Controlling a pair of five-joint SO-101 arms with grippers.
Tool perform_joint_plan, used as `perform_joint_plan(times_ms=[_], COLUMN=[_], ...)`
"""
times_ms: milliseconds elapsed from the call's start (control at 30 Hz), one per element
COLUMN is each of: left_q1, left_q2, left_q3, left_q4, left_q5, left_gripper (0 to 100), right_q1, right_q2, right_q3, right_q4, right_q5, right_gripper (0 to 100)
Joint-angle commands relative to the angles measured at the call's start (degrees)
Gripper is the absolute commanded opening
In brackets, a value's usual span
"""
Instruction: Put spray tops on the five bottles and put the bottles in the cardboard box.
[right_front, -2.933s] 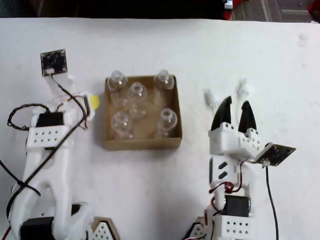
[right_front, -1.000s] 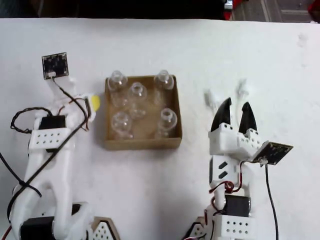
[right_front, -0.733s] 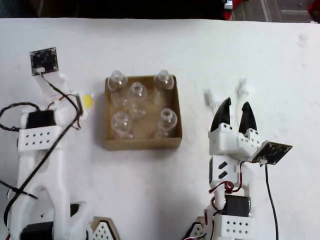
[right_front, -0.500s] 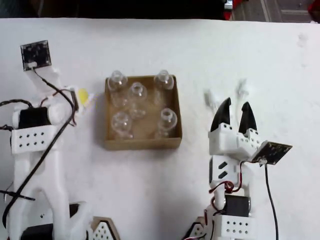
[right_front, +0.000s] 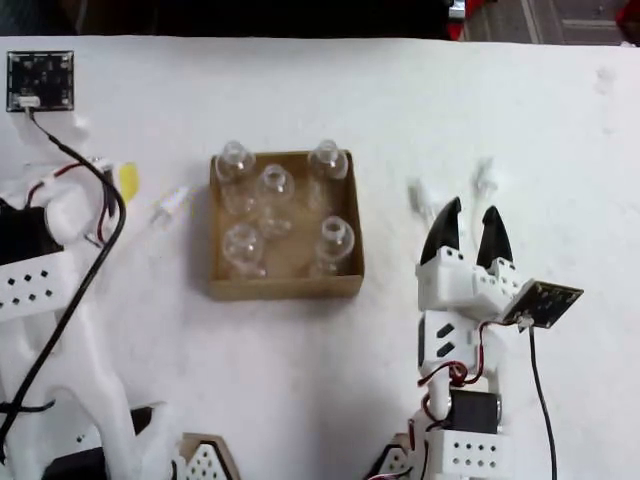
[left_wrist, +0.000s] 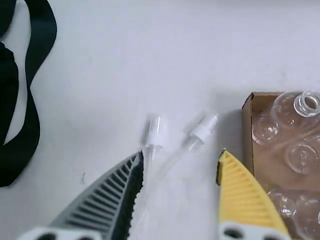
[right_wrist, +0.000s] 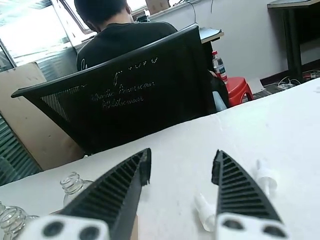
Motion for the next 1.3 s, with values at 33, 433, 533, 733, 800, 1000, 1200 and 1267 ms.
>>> perform_joint_plan(times_ms=[33, 433, 533, 733, 800, 1000, 1200, 1267], left_q1=[-0.84, 1.10, 1.27, 4.88, 6.29, 7.25, 6.81, 7.08], left_q2=[-1.54, 24.22, 36.09, 54.46, 59.91, 73.36, 82.59, 84.88], left_q3=[-2.64, -19.60, -31.91, -53.71, -59.43, -73.85, -80.62, -81.05], left_q4=[2.20, 10.64, 16.35, 25.67, 27.25, 27.78, 29.27, 28.92], left_q5=[-7.74, -21.27, -19.34, -17.76, -17.76, -17.41, -17.76, -17.85], left_gripper=[23, 23, 23, 23, 23, 23, 22, 19], right_q1=[-0.31, -1.71, -1.71, -1.63, -1.54, -1.54, -1.54, -1.54], right_q2=[-0.31, -0.13, -0.13, -0.13, -0.13, -0.13, -0.13, -0.13], right_q3=[0.53, 0.53, 0.53, 0.53, 0.53, 0.53, 0.53, 0.53], right_q4=[0.31, 1.10, 1.10, 1.10, 1.10, 1.10, 1.10, 1.10], right_q5=[0.79, 0.79, 0.79, 0.79, 0.79, 0.79, 0.79, 0.79], right_gripper=[18.0, 18.0, 18.0, 18.0, 18.0, 18.0, 18.0, 18.0])
